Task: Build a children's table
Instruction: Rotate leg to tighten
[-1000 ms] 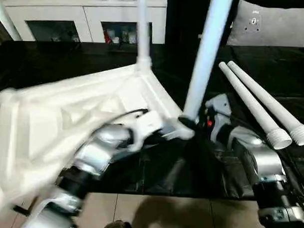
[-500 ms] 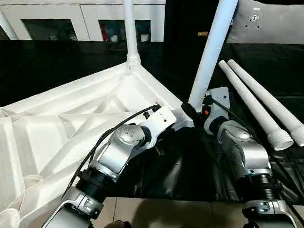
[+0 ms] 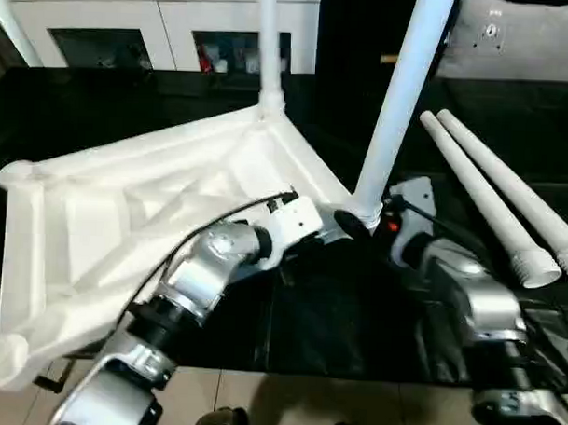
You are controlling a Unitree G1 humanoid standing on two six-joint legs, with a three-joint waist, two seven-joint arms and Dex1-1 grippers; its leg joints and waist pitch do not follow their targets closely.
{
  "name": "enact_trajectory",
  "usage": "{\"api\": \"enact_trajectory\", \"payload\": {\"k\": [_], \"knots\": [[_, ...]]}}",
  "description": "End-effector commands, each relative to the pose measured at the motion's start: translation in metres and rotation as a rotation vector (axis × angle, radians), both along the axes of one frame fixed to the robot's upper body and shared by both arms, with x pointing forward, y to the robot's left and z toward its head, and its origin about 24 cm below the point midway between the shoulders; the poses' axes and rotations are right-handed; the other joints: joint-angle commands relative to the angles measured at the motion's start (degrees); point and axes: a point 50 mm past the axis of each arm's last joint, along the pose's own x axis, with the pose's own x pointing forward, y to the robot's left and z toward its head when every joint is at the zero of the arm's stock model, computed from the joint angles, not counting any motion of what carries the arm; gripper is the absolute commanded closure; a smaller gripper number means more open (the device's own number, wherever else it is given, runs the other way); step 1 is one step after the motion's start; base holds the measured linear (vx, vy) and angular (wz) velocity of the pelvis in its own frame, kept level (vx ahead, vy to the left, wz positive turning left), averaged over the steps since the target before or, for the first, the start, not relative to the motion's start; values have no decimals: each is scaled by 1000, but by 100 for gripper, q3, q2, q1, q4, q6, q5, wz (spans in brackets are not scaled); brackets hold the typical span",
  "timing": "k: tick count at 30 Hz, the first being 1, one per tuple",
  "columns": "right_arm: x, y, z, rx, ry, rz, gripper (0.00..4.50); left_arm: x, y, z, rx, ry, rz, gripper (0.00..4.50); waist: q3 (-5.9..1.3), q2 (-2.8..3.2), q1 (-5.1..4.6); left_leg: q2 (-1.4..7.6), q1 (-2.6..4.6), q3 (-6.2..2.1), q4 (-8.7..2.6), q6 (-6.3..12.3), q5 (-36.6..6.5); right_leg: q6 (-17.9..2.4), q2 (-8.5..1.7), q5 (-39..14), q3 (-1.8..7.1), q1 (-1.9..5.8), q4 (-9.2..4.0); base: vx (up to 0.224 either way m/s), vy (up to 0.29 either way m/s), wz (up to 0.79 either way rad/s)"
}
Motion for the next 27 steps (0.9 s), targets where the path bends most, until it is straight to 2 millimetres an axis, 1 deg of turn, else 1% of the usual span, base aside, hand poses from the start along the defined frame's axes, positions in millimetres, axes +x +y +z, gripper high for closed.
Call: {"api": "enact_trajectory", "payload": {"k": [1,2,3,7,8,9,10,11,12,13,14,16,17,18,19,21,22,23,24,25,27], "knots": [[-2,-7,4,-12,-25,29,9,1,7,2,40,-11,-59,450,-448,-32,36,384,130,-167,-287,629,-392,-1518,-496,767,230,317,-249,0,0,0],[-2,-10,6,-22,-35,39,9,-1,8,1,50,-4,-84,450,-435,-39,40,371,118,-156,-278,711,-418,-1565,-504,830,220,314,-254,0,0,0],[-3,-18,10,-46,-59,64,9,-3,11,-1,65,6,-137,450,-436,-30,48,373,123,-151,-273,748,-507,-1595,-513,753,215,317,-258,0,0,0],[-4,-26,17,-69,-107,127,9,-8,14,-5,82,23,-212,450,-424,-30,72,405,128,-148,-274,737,-658,-1639,-518,418,203,319,-270,0,0,0],[-6,-28,20,-66,-118,173,9,-10,16,-7,96,31,-251,450,-417,-27,82,411,131,-147,-274,741,-658,-1648,-514,353,204,310,-273,0,0,0],[-8,-29,22,-66,-115,214,9,-11,17,-9,105,36,-266,450,-419,-40,100,415,138,-139,-268,745,-671,-1644,-508,292,207,309,-273,0,0,0],[-8,-29,22,-66,-115,214,9,-11,17,-9,105,36,-266,450,-421,-33,114,420,142,-142,-268,750,-660,-1646,-507,282,207,308,-265,0,0,0],[-13,-29,22,-75,-95,280,9,-12,19,-10,115,40,-293,450,-419,-25,143,430,148,-137,-265,757,-674,-1646,-503,241,209,295,-267,0,0,0],[-16,-29,21,-95,-69,339,9,-14,20,-11,116,54,-323,450,-417,-28,180,431,155,-135,-259,765,-685,-1643,-501,204,210,290,-271,0,0,0],[-16,-29,21,-95,-69,339,9,-14,20,-11,116,54,-323,450,-417,-31,198,436,158,-135,-260,759,-702,-1644,-508,186,212,294,-269,0,0,0],[-19,-28,20,-109,-49,387,9,-17,21,-11,109,71,-369,450,-414,-47,207,442,152,-130,-262,759,-733,-1653,-510,148,216,286,-265,0,0,0],[-20,-27,19,-124,-39,437,9,-21,21,-10,107,86,-418,450,-404,-36,228,447,156,-135,-270,710,-828,-1631,-515,-67,215,270,-274,0,0,0],[-20,-27,19,-126,-36,451,9,-21,21,-9,112,84,-434,450,-402,-71,226,443,156,-125,-271,681,-900,-1632,-521,-185,223,270,-288,0,0,0],[-20,-27,19,-126,-36,453,9,-21,21,-9,113,84,-435,450,-392,-56,238,443,154,-127,-273,644,-957,-1617,-532,-348,228,260,-298,0,0,0],[-20,-25,19,-121,-39,468,9,-22,22,-9,124,83,-454,450,-389,-64,238,443,153,-128,-275,627,-985,-1599,-534,-434,230,257,-304,0,0,0],[-20,-23,20,-108,-41,496,9,-24,23,-9,138,83,-486,450,-380,-58,247,447,159,-135,-289,549,-1081,-1538,-527,-725,235,247,-322,0,0,0],[-20,-22,21,-102,-42,508,9,-24,24,-9,141,82,-496,450,-381,-73,250,447,163,-133,-290,541,-1089,-1527,-530,-758,237,245,-330,0,0,0],[-20,-21,22,-96,-43,521,9,-24,24,-9,144,81,-504,450,-385,-61,258,449,164,-135,-290,527,-1086,-1511,-531,-789,239,240,-329,0,0,0],[-20,-21,22,-94,-43,523,9,-24,24,-9,144,81,-505,450,-389,-66,262,448,159,-134,-288,519,-1051,-1511,-533,-736,242,244,-319,0,0,0],[-20,-21,22,-94,-42,525,34,-24,24,-9,144,81,-510,450,-389,-64,264,449,160,-135,-288,523,-1028,-1514,-531,-709,240,242,-315,0,0,0],[-20,-20,22,-94,-31,541,42,-25,25,-9,144,82,-517,450,-407,-62,266,442,149,-135,-271,558,-911,-1540,-526,-512,233,249,-288,0,0,0]]}}
